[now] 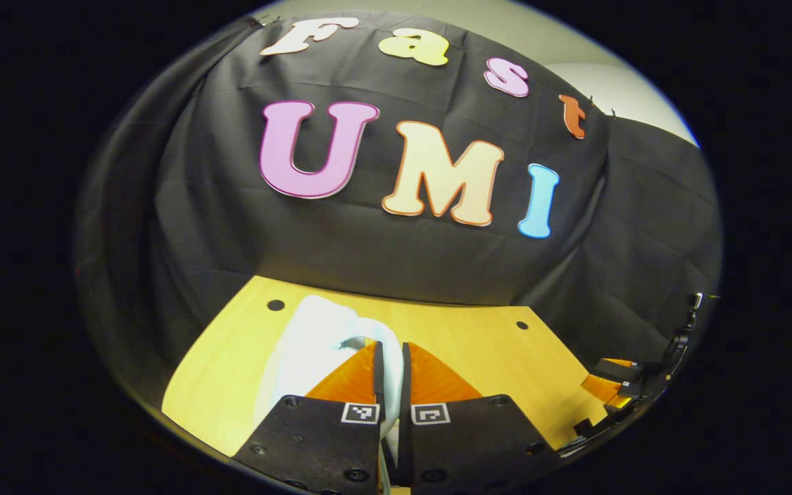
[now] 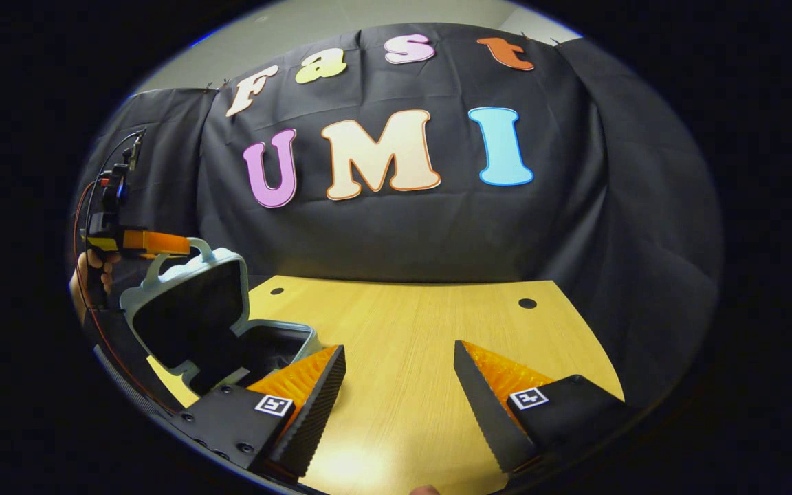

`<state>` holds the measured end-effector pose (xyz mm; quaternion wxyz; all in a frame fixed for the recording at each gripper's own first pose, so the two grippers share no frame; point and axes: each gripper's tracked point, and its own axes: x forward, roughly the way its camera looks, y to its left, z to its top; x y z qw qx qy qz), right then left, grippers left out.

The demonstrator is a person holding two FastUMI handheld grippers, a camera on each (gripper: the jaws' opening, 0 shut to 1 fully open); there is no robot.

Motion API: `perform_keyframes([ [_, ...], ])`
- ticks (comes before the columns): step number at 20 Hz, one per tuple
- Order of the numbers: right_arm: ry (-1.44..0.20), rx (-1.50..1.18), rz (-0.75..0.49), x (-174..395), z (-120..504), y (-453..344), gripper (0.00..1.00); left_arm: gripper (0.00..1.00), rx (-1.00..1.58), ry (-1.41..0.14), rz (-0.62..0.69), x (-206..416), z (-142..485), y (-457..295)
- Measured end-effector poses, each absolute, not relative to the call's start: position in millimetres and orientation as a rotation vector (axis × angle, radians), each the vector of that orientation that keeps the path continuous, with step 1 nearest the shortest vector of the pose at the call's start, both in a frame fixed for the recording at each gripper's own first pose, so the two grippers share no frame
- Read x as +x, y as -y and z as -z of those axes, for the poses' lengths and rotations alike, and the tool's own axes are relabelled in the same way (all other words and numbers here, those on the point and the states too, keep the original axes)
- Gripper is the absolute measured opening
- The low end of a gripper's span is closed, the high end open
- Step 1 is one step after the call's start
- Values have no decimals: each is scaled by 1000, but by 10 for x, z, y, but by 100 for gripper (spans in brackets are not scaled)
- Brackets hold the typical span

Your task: First open the suitcase, pack the skin care products into it, and then close the suitcase.

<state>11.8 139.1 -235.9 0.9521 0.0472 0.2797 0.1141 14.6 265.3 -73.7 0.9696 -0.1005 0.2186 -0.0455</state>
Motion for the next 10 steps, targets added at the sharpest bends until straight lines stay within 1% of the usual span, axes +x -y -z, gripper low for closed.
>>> perform_keyframes([
  [5,-558,82,-220,139,2334,-1185,98,4,-211,-483,150,199,993,-2177],
  [10,-546,98,-217,144,2320,-1033,98,4,-170,-547,177,218,1332,-1798],
])
